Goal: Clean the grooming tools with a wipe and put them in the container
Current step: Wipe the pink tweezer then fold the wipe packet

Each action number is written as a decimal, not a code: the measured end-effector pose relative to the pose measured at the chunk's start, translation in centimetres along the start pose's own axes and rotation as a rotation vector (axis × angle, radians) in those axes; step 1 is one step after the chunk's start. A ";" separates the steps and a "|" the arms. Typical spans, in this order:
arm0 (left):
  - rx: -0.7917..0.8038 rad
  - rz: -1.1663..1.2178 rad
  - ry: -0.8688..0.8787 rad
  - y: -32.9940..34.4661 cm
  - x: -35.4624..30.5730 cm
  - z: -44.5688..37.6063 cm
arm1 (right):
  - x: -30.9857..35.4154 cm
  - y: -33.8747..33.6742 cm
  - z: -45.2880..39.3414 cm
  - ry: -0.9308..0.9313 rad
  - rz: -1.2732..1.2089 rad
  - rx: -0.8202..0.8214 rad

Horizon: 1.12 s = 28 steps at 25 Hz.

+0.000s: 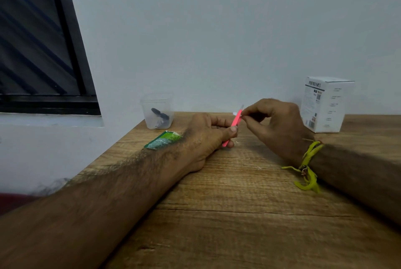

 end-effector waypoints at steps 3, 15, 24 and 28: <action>0.001 0.018 0.005 -0.1 -0.1 0.1 | 0.3 0.0 0.0 -0.110 0.019 0.088; -0.008 0.026 -0.012 0.0 -0.4 0.6 | -0.3 0.1 -0.4 -0.452 0.292 0.197; 0.004 0.014 -0.019 0.1 -0.4 0.4 | -0.7 0.1 -0.6 -0.414 0.298 0.163; 0.004 -0.002 -0.025 0.1 -0.2 0.2 | -1.5 0.4 -0.6 -0.292 0.279 0.106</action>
Point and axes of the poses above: each hand's wrist, its own z-axis away from the middle knuckle, its own y-axis out of the palm, x = y × z, the point moved 1 cm from there along -z, towards the middle knuckle, and after that the axes turned 12 degrees about -x, right-handed, at the moved point
